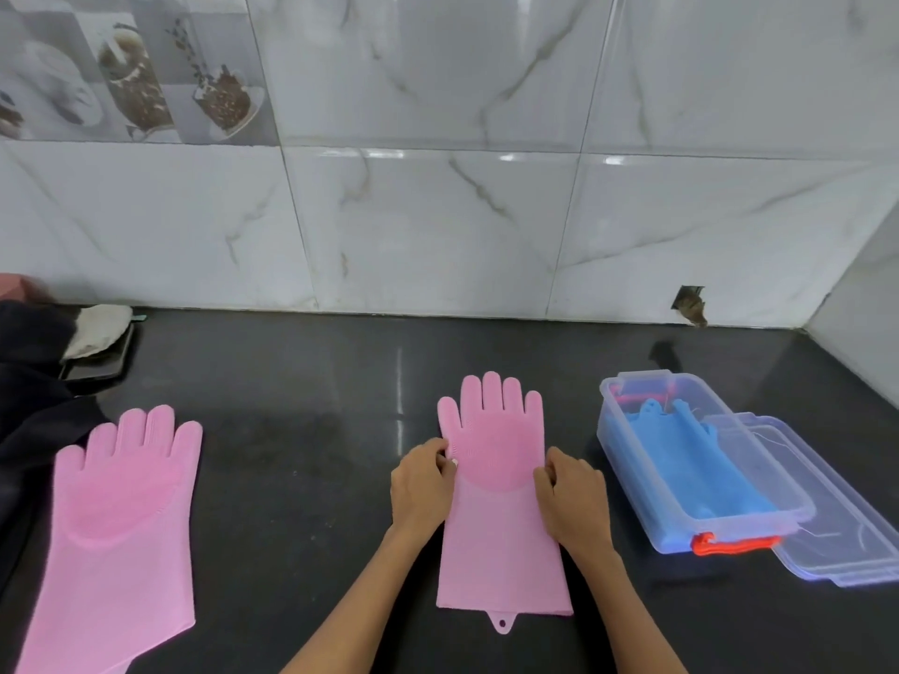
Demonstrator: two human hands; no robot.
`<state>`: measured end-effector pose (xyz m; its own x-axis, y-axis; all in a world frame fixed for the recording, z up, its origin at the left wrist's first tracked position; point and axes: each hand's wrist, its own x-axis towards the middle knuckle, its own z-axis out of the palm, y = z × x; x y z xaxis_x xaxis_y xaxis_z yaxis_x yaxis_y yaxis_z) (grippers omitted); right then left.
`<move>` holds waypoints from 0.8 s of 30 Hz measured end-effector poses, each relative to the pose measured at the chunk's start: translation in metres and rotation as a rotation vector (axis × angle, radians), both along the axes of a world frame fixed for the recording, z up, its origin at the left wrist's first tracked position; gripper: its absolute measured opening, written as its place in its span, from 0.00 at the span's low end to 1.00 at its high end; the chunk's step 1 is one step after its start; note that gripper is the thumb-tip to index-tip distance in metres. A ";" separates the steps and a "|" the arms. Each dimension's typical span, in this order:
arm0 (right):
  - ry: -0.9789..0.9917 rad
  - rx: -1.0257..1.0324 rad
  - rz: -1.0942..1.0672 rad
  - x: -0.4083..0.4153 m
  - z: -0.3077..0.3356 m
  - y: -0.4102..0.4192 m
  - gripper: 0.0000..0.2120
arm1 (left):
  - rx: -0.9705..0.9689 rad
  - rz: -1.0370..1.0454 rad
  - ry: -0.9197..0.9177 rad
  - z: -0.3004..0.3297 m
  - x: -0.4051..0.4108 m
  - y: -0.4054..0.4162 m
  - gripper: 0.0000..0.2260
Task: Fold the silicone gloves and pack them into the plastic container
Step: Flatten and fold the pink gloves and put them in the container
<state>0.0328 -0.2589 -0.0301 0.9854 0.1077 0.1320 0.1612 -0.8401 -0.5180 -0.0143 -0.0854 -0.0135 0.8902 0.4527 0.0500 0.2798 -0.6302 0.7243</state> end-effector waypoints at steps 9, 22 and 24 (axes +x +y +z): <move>0.026 0.029 0.001 0.003 -0.003 -0.025 0.07 | -0.077 -0.085 0.004 -0.006 0.005 -0.008 0.08; -0.027 0.271 0.035 0.005 0.027 0.041 0.12 | -0.179 0.284 0.008 0.007 -0.035 0.046 0.09; -0.058 0.266 0.162 -0.006 0.034 0.080 0.14 | -0.072 0.486 -0.055 0.011 -0.055 0.078 0.08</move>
<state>0.0272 -0.1792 0.0038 0.9483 0.2165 0.2321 0.3174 -0.6370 -0.7025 -0.0697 -0.0076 -0.0026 0.5724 0.8188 0.0443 0.4891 -0.3842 0.7830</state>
